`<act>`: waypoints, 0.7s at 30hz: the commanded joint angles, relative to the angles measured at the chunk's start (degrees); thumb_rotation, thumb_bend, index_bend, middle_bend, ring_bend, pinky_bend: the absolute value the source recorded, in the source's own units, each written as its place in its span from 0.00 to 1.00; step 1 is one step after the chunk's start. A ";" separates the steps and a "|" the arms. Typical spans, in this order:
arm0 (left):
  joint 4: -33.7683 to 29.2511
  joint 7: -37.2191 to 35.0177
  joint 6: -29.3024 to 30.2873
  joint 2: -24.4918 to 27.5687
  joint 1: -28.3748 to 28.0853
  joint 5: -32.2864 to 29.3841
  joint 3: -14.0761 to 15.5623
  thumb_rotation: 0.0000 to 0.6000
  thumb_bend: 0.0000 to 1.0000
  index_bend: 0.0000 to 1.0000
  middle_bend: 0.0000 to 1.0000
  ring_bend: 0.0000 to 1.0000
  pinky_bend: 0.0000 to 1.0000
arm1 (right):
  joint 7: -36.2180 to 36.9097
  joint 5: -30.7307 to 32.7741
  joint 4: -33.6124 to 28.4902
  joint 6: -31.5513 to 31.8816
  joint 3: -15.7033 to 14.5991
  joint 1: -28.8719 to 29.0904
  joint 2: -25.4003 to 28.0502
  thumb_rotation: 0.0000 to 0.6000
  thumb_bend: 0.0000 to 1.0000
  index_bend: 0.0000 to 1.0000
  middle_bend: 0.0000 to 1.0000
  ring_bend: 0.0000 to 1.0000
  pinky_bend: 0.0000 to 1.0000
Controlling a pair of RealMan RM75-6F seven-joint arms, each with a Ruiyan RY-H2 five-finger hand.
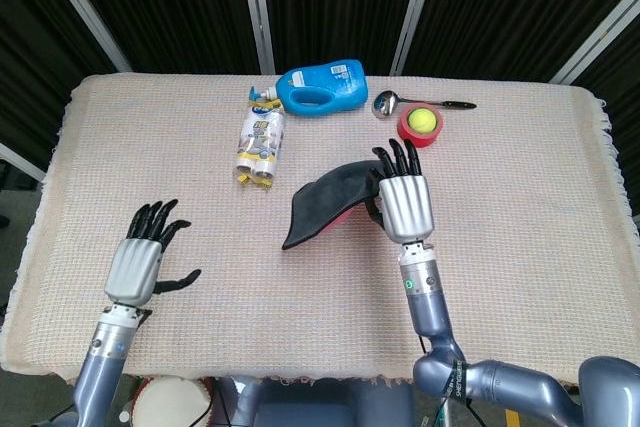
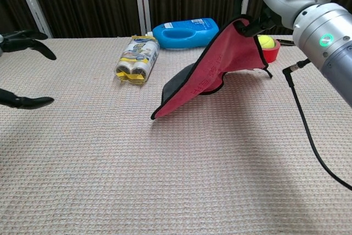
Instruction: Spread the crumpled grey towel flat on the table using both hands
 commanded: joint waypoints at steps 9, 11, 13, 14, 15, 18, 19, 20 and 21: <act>7.16 4.60 -7.93 -9.53 -9.16 -8.75 -4.96 1.00 0.13 0.26 0.05 0.00 0.02 | -2.03 0.88 -0.60 1.10 -0.91 1.01 -0.73 1.00 0.61 0.65 0.25 0.12 0.09; 8.01 5.51 -8.47 -9.78 -10.39 -8.83 -5.20 1.00 0.13 0.26 0.05 0.00 0.02 | -2.18 1.17 -0.72 1.26 -0.95 1.08 -0.69 1.00 0.61 0.65 0.25 0.12 0.09; 8.72 6.18 -8.88 -9.69 -11.32 -8.76 -5.34 1.00 0.13 0.26 0.05 0.00 0.02 | -2.22 1.33 -0.84 1.34 -1.01 1.16 -0.62 1.00 0.61 0.65 0.25 0.12 0.09; 9.01 6.36 -9.06 -9.69 -11.75 -8.80 -5.37 1.00 0.13 0.26 0.05 0.00 0.02 | -2.30 1.38 -0.98 1.45 -1.06 1.17 -0.55 1.00 0.61 0.65 0.25 0.12 0.09; 9.19 6.47 -9.17 -9.75 -12.09 -8.91 -5.34 1.00 0.13 0.27 0.05 0.00 0.02 | -2.36 1.46 -1.09 1.57 -1.06 1.20 -0.51 1.00 0.61 0.65 0.25 0.12 0.09; 9.77 6.77 -8.63 -10.76 -12.73 -9.05 -5.11 1.00 0.13 0.28 0.05 0.00 0.02 | -2.54 1.78 -1.49 1.88 -0.94 1.36 -0.54 1.00 0.61 0.65 0.25 0.12 0.09; 10.05 6.89 -8.39 -11.53 -12.95 -9.29 -5.02 1.00 0.13 0.29 0.05 0.00 0.02 | -2.73 1.91 -1.64 1.98 -0.90 1.47 -0.59 1.00 0.61 0.65 0.25 0.12 0.09; 10.25 6.96 -8.22 -12.11 -13.12 -9.48 -5.00 1.00 0.13 0.30 0.05 0.00 0.02 | -2.91 1.97 -1.74 2.07 -0.90 1.54 -0.62 1.00 0.61 0.65 0.25 0.12 0.09; 10.72 7.09 -7.92 -13.00 -13.38 -9.74 -5.01 1.00 0.13 0.30 0.05 0.00 0.02 | -3.19 2.09 -1.93 2.19 -0.90 1.62 -0.65 1.00 0.61 0.65 0.25 0.12 0.09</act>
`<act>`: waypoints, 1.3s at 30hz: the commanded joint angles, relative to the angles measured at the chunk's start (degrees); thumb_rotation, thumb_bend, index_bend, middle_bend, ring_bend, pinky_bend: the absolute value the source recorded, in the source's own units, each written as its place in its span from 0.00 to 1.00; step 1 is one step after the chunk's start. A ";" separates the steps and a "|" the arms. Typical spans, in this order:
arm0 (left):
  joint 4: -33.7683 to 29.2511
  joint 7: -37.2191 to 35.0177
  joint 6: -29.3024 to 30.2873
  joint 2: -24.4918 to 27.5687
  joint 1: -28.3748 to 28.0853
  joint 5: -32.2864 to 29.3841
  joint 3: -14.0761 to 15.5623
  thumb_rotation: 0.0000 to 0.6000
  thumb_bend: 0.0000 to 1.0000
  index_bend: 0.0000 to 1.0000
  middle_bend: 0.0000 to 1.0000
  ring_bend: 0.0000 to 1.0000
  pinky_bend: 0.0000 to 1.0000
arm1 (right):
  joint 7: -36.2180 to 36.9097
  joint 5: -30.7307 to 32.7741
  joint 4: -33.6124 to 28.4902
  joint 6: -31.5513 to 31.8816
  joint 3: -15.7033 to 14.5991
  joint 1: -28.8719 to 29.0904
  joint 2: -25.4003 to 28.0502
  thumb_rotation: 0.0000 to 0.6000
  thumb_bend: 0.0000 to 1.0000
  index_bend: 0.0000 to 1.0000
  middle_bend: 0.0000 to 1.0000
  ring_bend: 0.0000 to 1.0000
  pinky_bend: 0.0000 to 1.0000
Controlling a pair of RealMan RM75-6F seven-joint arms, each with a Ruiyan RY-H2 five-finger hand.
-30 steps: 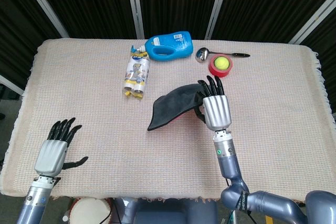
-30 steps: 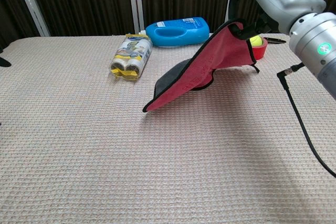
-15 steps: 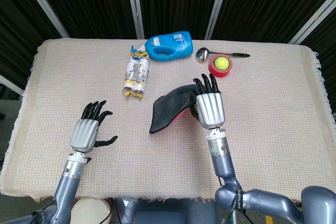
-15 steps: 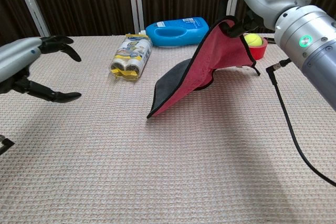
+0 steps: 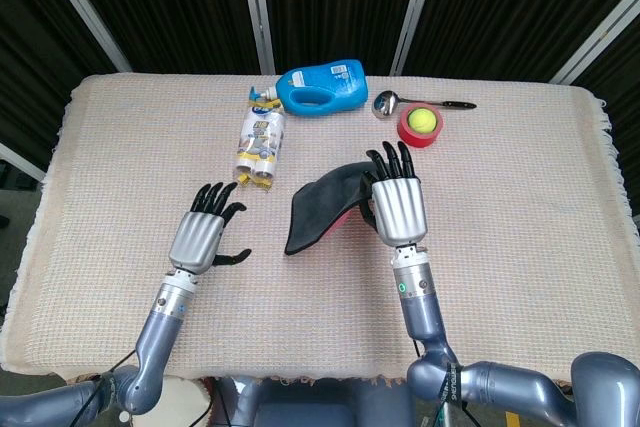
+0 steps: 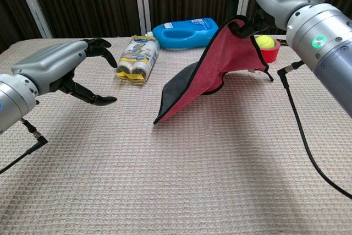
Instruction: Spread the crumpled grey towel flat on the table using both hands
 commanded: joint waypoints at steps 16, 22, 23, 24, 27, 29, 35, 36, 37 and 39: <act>11.62 0.59 1.11 -12.99 -4.78 -4.14 0.11 1.00 0.13 0.38 0.05 0.00 0.02 | -2.32 0.86 -2.08 1.25 -0.68 0.97 -0.02 1.00 0.61 0.65 0.25 0.12 0.09; 16.68 -1.34 1.04 -16.61 -6.29 -4.17 -0.25 1.00 0.13 0.39 0.05 0.00 0.02 | -2.33 0.98 -2.21 1.46 -1.04 1.09 -0.02 1.00 0.61 0.65 0.25 0.12 0.09; 17.13 -1.60 1.02 -17.01 -6.40 -4.22 -0.26 1.00 0.13 0.38 0.05 0.00 0.02 | -2.35 0.96 -2.18 1.50 -1.08 1.10 0.00 1.00 0.61 0.65 0.25 0.12 0.09; 17.76 -1.87 0.99 -17.58 -6.56 -4.25 -0.19 1.00 0.13 0.38 0.05 0.00 0.02 | -2.37 0.95 -2.14 1.51 -1.15 1.12 0.07 1.00 0.61 0.65 0.25 0.12 0.09; 19.08 -2.51 1.14 -18.95 -6.83 -4.12 0.17 1.00 0.13 0.38 0.05 0.00 0.02 | -2.16 1.12 -2.08 1.58 -1.11 1.14 0.15 1.00 0.61 0.65 0.25 0.12 0.09; 19.84 -3.01 1.27 -19.78 -6.97 -3.95 0.38 1.00 0.12 0.38 0.05 0.00 0.02 | -2.07 1.24 -2.05 1.59 -1.13 1.14 0.24 1.00 0.61 0.65 0.25 0.12 0.09; 22.35 -4.46 1.57 -22.14 -7.75 -3.39 0.34 1.00 0.10 0.38 0.04 0.00 0.02 | -1.71 1.38 -1.96 1.66 -1.37 1.13 0.40 1.00 0.61 0.65 0.25 0.12 0.09; 22.92 -4.57 1.60 -22.59 -7.96 -3.33 0.25 1.00 0.10 0.38 0.04 0.00 0.02 | -1.59 1.41 -1.96 1.68 -1.39 1.13 0.40 1.00 0.61 0.65 0.25 0.12 0.09; 23.57 -4.55 1.52 -23.02 -8.22 -3.28 0.18 1.00 0.10 0.38 0.04 0.00 0.02 | -1.46 1.46 -1.99 1.69 -1.40 1.12 0.40 1.00 0.61 0.65 0.25 0.12 0.09; 24.83 -4.34 1.48 -23.75 -8.71 -3.20 -0.03 1.00 0.10 0.39 0.04 0.00 0.02 | -1.36 1.49 -2.04 1.72 -1.47 1.12 0.43 1.00 0.61 0.65 0.25 0.12 0.09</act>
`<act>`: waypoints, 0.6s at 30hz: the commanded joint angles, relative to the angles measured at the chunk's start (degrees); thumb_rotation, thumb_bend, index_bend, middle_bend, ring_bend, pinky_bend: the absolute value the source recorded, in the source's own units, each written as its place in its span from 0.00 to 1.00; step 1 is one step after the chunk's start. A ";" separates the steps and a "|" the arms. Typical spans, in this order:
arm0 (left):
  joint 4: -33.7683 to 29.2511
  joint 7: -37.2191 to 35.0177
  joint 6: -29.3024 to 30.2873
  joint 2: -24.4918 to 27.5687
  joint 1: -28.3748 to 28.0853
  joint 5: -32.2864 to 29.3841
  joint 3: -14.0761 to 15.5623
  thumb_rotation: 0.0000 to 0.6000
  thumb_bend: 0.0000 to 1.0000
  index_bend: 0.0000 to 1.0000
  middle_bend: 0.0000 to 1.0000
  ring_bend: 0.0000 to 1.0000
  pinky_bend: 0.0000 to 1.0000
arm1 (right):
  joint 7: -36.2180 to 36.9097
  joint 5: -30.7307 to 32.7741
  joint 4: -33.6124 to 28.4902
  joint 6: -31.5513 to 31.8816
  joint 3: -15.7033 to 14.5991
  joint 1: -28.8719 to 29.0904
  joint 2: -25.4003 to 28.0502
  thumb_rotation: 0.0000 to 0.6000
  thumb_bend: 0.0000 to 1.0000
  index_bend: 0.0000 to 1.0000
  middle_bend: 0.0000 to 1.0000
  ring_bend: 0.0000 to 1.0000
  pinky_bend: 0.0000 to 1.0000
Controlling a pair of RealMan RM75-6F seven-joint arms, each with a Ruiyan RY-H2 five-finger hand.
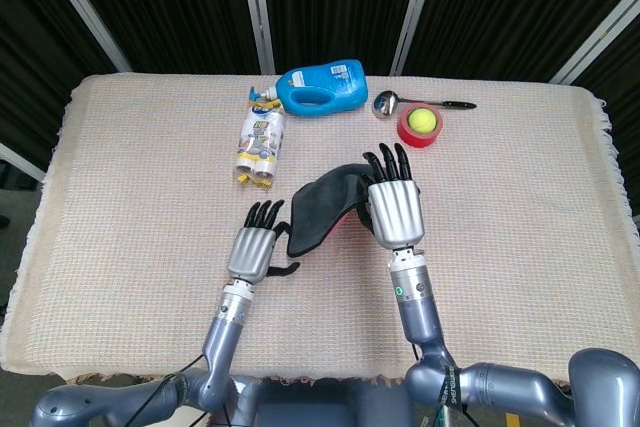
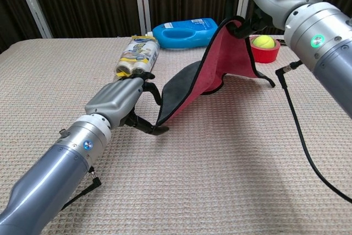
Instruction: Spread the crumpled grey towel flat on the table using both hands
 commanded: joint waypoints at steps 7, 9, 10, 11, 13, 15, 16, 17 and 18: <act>7.44 -1.26 -0.12 -3.86 -2.83 0.52 -2.06 1.00 0.10 0.42 0.05 0.00 0.02 | 0.21 -0.03 -0.72 0.23 -0.18 -0.07 0.56 1.00 0.61 0.65 0.25 0.12 0.09; 9.20 -2.08 -0.45 -4.42 -3.52 0.66 -2.51 1.00 0.11 0.43 0.05 0.00 0.02 | 0.30 -0.07 -0.99 0.44 -0.30 -0.20 0.65 1.00 0.61 0.65 0.25 0.12 0.09; 10.16 -2.68 -0.76 -4.71 -3.92 0.73 -2.73 1.00 0.12 0.43 0.05 0.00 0.02 | 0.34 -0.15 -1.11 0.49 -0.33 -0.24 0.81 1.00 0.61 0.65 0.25 0.12 0.09; 10.99 -3.32 -0.88 -5.02 -4.24 0.83 -2.94 1.00 0.14 0.44 0.05 0.00 0.02 | 0.36 -0.25 -1.18 0.56 -0.39 -0.28 0.95 1.00 0.61 0.65 0.25 0.12 0.09; 11.87 -4.34 -0.87 -5.44 -4.55 1.01 -3.13 1.00 0.18 0.46 0.05 0.00 0.02 | 0.38 -0.29 -1.31 0.65 -0.51 -0.40 1.17 1.00 0.61 0.65 0.25 0.12 0.09; 12.29 -5.07 -0.57 -5.62 -4.66 1.36 -3.08 1.00 0.22 0.49 0.05 0.00 0.02 | 0.33 -0.23 -1.39 0.73 -0.54 -0.48 1.36 1.00 0.61 0.65 0.25 0.12 0.09; 12.34 -5.49 -0.38 -5.57 -4.71 1.67 -2.97 1.00 0.24 0.51 0.05 0.00 0.02 | 0.39 -0.17 -1.52 0.78 -0.53 -0.53 1.41 1.00 0.61 0.65 0.25 0.12 0.09; 12.41 -5.75 -0.27 -5.45 -4.78 1.96 -2.85 1.00 0.26 0.53 0.05 0.00 0.02 | 0.43 -0.13 -1.64 0.81 -0.52 -0.55 1.47 1.00 0.61 0.65 0.25 0.12 0.09; 12.41 -5.89 -0.22 -5.33 -4.82 2.14 -2.78 1.00 0.27 0.53 0.05 0.00 0.02 | 0.42 -0.13 -1.69 0.85 -0.52 -0.56 1.51 1.00 0.61 0.65 0.25 0.12 0.09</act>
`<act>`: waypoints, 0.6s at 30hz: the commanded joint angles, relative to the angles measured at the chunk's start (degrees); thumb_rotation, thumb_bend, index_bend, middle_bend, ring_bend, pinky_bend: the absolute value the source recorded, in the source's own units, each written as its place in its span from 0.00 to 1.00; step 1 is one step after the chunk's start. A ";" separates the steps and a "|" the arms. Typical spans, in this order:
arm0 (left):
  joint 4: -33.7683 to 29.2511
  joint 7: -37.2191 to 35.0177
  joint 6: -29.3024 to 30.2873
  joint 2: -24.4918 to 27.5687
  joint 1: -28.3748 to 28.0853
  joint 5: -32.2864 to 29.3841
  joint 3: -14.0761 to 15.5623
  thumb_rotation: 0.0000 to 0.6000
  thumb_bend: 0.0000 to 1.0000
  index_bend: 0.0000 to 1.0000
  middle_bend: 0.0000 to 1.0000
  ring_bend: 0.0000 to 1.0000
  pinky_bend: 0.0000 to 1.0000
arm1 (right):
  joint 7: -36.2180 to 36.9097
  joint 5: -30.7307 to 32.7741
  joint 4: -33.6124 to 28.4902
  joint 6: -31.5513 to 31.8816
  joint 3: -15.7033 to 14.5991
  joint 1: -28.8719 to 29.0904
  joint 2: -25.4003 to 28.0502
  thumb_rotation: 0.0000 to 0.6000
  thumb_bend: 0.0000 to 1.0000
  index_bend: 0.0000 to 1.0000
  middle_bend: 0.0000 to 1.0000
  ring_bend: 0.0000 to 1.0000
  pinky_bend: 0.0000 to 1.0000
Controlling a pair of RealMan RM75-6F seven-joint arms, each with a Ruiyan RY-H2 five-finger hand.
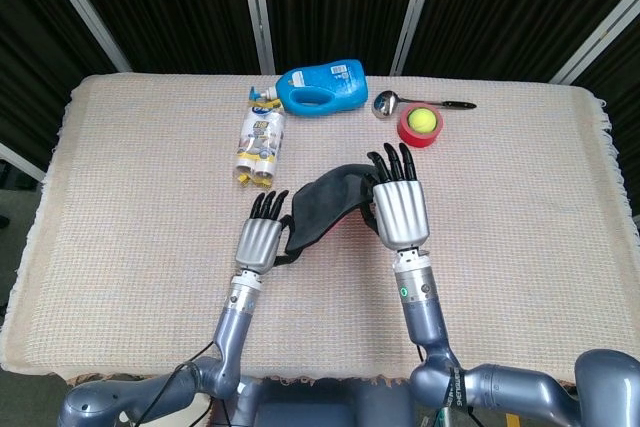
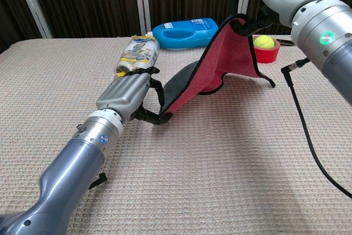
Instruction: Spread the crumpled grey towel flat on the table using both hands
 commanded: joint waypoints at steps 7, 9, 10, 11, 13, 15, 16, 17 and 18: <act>-1.10 -1.01 0.13 1.31 -0.04 0.72 0.35 1.00 0.38 0.61 0.07 0.00 0.02 | -0.16 -0.02 -0.47 0.43 -0.34 -0.26 0.37 1.00 0.61 0.65 0.25 0.12 0.09; -1.53 -0.93 0.19 1.68 0.08 0.75 0.43 1.00 0.40 0.63 0.08 0.00 0.02 | -0.08 -0.03 -0.59 0.54 -0.37 -0.34 0.45 1.00 0.61 0.65 0.25 0.12 0.09; -1.89 -0.97 0.20 1.88 0.18 0.66 0.40 1.00 0.40 0.64 0.08 0.00 0.02 | -0.10 -0.10 -0.63 0.62 -0.39 -0.36 0.52 1.00 0.61 0.65 0.25 0.12 0.09; -2.14 -0.96 0.17 2.05 0.23 0.62 0.40 1.00 0.41 0.65 0.08 0.00 0.02 | -0.12 -0.13 -0.65 0.65 -0.43 -0.39 0.59 1.00 0.61 0.65 0.25 0.12 0.09; -2.74 -0.65 0.34 2.57 0.35 0.75 0.55 1.00 0.41 0.66 0.08 0.00 0.02 | -0.12 -0.11 -0.73 0.73 -0.54 -0.52 0.77 1.00 0.61 0.65 0.25 0.12 0.09; -3.29 -0.43 0.51 2.98 0.41 0.91 0.65 1.00 0.41 0.65 0.08 0.00 0.02 | -0.07 -0.01 -0.81 0.70 -0.62 -0.63 0.93 1.00 0.61 0.65 0.25 0.12 0.08; -3.65 -0.39 0.70 3.21 0.45 1.00 0.64 1.00 0.41 0.65 0.08 0.00 0.02 | -0.05 0.01 -0.86 0.72 -0.70 -0.71 1.02 1.00 0.61 0.65 0.25 0.12 0.09; -3.89 -0.34 0.78 3.38 0.48 1.05 0.66 1.00 0.41 0.64 0.08 0.00 0.02 | -0.02 0.00 -0.89 0.74 -0.72 -0.74 1.07 1.00 0.61 0.65 0.25 0.12 0.09; -4.23 -0.16 0.89 3.66 0.48 1.18 0.71 1.00 0.42 0.64 0.08 0.00 0.02 | 0.05 0.01 -0.96 0.75 -0.78 -0.81 1.15 1.00 0.61 0.65 0.25 0.12 0.09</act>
